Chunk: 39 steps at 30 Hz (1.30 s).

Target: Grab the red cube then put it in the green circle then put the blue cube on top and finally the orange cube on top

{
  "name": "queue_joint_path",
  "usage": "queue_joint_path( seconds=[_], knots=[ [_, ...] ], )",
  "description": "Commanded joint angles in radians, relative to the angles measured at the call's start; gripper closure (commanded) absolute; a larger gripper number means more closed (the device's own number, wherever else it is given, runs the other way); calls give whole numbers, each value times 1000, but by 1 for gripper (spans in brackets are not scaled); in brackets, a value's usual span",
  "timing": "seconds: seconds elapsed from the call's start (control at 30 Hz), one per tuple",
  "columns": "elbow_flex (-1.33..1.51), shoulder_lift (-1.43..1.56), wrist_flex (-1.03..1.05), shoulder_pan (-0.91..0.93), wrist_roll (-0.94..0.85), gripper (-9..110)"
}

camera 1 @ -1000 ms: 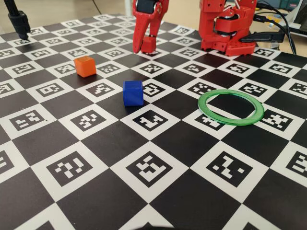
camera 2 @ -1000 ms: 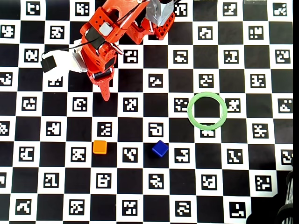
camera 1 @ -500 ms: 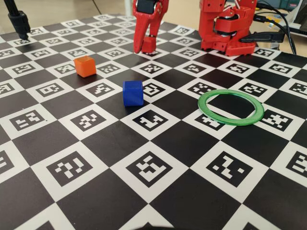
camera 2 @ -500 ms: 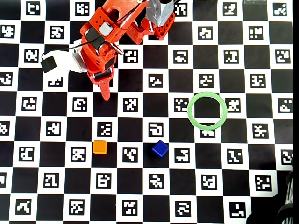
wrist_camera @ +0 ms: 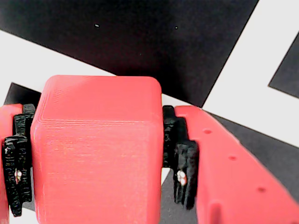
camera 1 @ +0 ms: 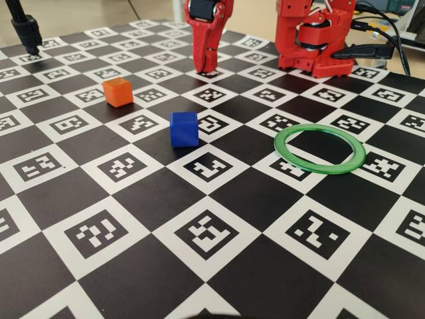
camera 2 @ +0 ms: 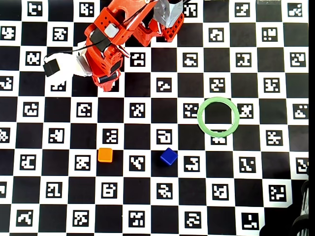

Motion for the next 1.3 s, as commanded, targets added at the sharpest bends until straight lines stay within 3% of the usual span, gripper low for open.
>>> queue_joint_path(
  seconds=[0.0, 0.27, 0.7, 0.97, 1.27],
  knots=[
    [-3, 15, -8, 5, -2, 99],
    [-114, 61, 126, -6, 83, 99],
    [-472, 170, 612, -172, 316, 100],
    [-710, 196, 830, -382, 612, 100],
    [-857, 153, 939, -650, 989, 100]
  ],
)
